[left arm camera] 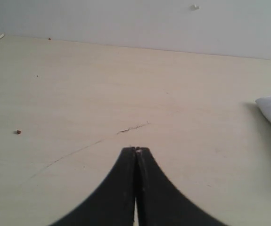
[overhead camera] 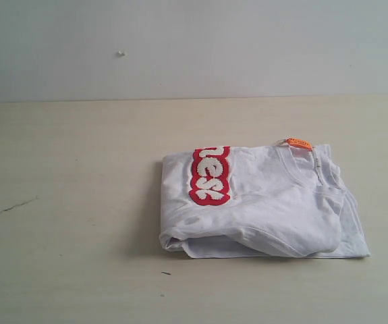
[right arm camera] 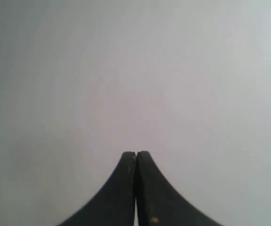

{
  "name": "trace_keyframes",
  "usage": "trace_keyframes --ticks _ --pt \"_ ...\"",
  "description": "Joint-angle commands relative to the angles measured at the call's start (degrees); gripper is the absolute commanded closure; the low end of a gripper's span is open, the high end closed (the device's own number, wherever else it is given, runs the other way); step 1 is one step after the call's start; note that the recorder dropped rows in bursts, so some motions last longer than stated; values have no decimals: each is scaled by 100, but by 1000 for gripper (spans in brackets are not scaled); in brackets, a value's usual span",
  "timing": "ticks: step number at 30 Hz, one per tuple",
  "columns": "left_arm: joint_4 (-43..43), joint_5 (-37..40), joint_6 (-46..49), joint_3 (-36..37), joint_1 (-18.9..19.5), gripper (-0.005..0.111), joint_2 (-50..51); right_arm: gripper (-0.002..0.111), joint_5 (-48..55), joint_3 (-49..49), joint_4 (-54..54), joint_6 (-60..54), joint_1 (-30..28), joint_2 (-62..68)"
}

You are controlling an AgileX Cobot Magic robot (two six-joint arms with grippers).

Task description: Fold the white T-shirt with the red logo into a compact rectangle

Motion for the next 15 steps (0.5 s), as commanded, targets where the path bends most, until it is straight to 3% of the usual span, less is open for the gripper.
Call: trace_keyframes --ticks 1,5,9,15 --pt "-59 -46 24 4 11 107 -28 108 -574 335 -338 -18 -447 -259" --pt "-59 -46 24 4 11 107 -28 108 -601 418 -774 360 -572 -259" --pt "-59 -46 24 4 11 107 -28 108 -937 809 -1796 1798 -519 -259" --pt "-59 -46 24 4 11 107 -28 108 -1511 1670 -2428 1893 -101 -259"
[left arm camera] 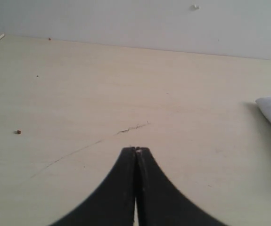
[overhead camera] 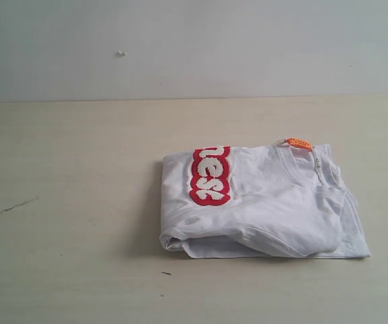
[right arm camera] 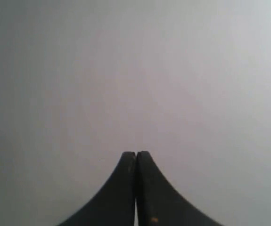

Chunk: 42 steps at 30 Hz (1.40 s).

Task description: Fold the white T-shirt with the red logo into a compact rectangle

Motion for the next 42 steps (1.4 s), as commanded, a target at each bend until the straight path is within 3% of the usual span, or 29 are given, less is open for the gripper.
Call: trace_keyframes --ticks 1,11,18,36,42 --pt "-59 -46 24 -5 11 107 -28 108 -417 719 -695 136 329 -7" --pt "-59 -46 24 -5 11 107 -28 108 -1190 2627 -1171 96 443 -7" --pt "-59 -46 24 -5 11 107 -28 108 -1185 3699 -1325 -27 443 -7" --pt "-59 -46 24 -5 11 107 -28 108 429 3733 -1334 -122 443 -7" --pt "-59 -46 24 -5 11 107 -28 108 442 3733 -1310 -122 443 -7"
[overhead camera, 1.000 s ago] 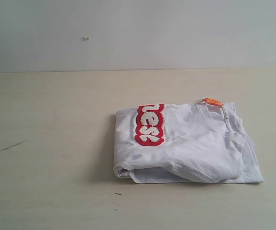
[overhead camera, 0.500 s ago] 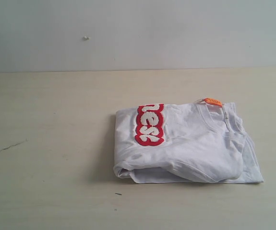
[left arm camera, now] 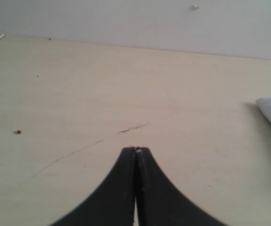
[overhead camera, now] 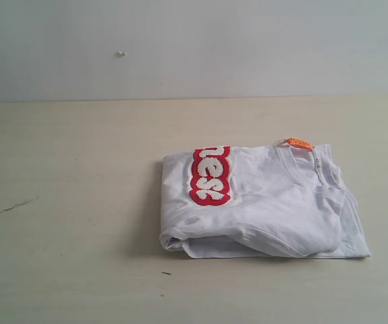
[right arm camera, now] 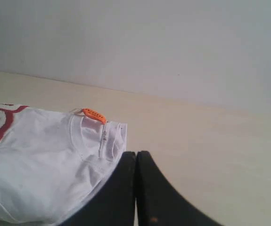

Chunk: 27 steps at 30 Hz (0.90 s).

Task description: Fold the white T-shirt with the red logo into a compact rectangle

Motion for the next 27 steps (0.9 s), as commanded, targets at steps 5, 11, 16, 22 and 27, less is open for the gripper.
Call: trace_keyframes --ticks 5,11,16,22,27 --pt "-59 -46 14 -5 11 107 -28 108 4 25 -3 -31 24 -24" --pt "-59 -46 14 -5 11 107 -28 108 9 25 147 -31 24 -24" --pt "-59 -46 14 -5 11 107 -28 108 9 25 147 -31 24 -24" --pt "-59 -46 14 -5 11 107 -28 108 9 25 147 -31 24 -24" --pt "-59 -46 14 -5 11 107 -28 108 9 25 147 -42 24 -24"
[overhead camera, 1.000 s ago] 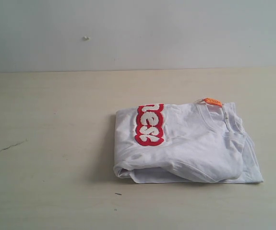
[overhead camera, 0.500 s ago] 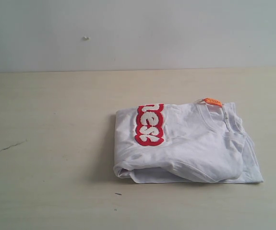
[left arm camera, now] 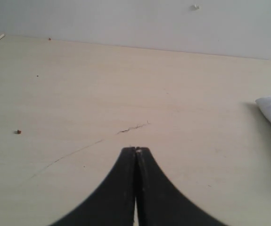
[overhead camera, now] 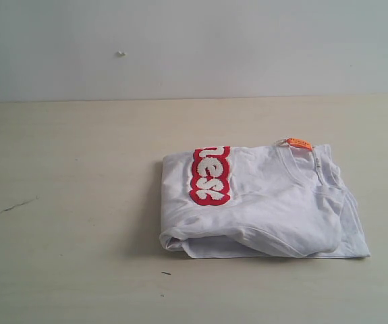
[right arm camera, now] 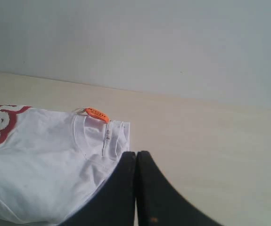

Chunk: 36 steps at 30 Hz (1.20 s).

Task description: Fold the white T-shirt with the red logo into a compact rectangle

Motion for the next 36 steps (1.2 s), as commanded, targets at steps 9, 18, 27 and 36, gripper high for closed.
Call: trace_keyframes --ticks 9,18,27,36 --pt "-59 -46 14 -5 11 107 -28 108 -943 25 15 10 24 -24" --pt "-59 -46 14 -5 11 107 -28 108 -2743 -177 1037 2041 24 -24" --pt "-59 -46 14 -5 11 107 -28 108 1860 -3346 2191 -243 24 3370" --pt "-59 -46 14 -5 11 107 -28 108 852 -3574 4046 -2158 110 6764"
